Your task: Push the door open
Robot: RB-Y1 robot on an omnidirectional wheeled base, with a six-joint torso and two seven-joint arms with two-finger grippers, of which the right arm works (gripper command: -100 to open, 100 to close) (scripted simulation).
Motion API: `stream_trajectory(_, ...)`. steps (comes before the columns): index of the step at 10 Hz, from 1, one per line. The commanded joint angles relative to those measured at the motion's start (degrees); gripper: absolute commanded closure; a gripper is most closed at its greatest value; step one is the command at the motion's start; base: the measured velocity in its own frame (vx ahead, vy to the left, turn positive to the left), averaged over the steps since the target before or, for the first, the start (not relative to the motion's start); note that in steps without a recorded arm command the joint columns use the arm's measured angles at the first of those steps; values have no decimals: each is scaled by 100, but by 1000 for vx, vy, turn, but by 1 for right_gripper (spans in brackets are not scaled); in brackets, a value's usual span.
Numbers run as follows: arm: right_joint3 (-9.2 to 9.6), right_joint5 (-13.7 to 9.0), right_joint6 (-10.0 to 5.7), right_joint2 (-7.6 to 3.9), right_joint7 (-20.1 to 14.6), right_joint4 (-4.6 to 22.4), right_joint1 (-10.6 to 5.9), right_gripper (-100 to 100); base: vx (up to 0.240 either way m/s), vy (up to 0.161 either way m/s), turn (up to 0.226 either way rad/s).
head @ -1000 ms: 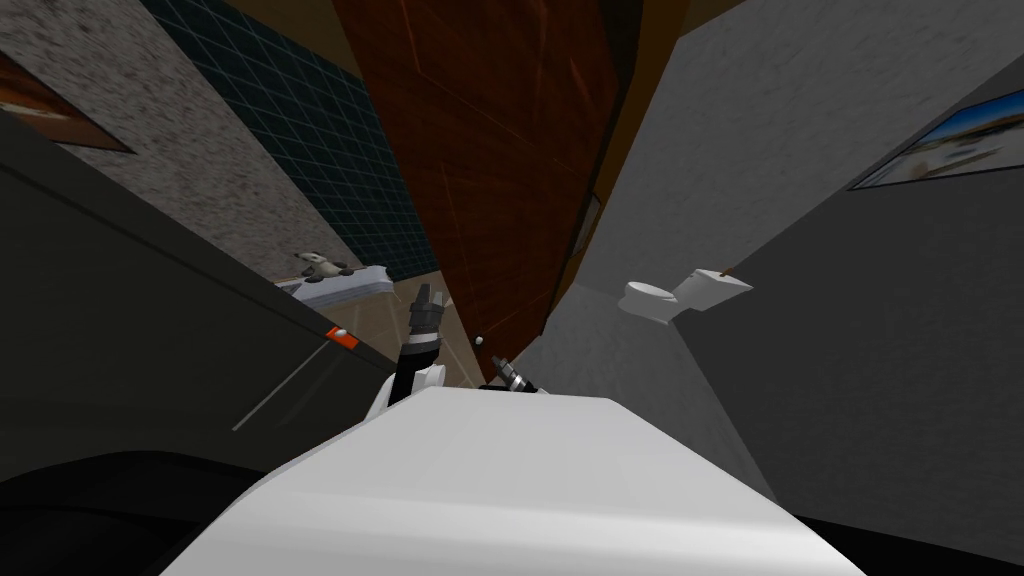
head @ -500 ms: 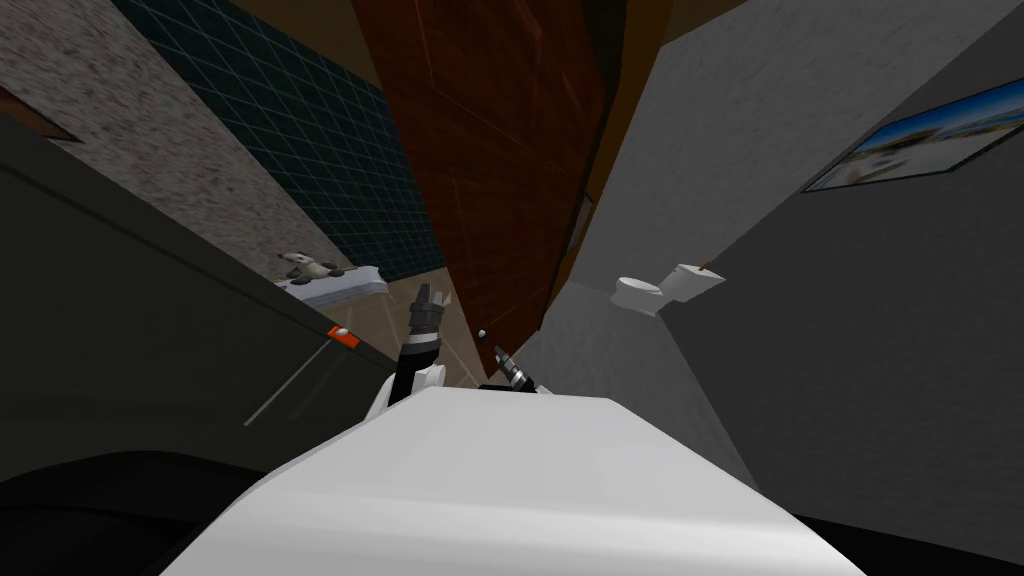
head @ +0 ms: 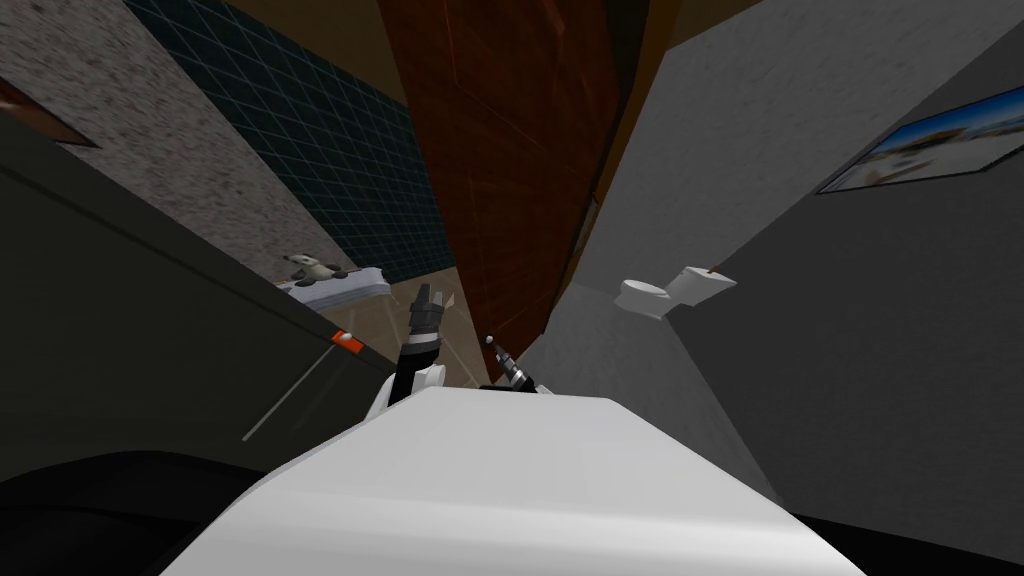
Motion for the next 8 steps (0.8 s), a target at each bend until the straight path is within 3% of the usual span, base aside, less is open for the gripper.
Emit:
stream_trajectory(1,-26,1,-7,20,9,30,-16,-100,160,148,26)
stream_trajectory(5,-74,3,-19,79,29,92,-45,-100,130,113,23)
stream_trajectory(6,-74,3,-19,79,29,92,-45,100,-8,-3,-4)
stream_trajectory(8,-74,3,-19,79,29,92,-45,100,-24,-19,1)
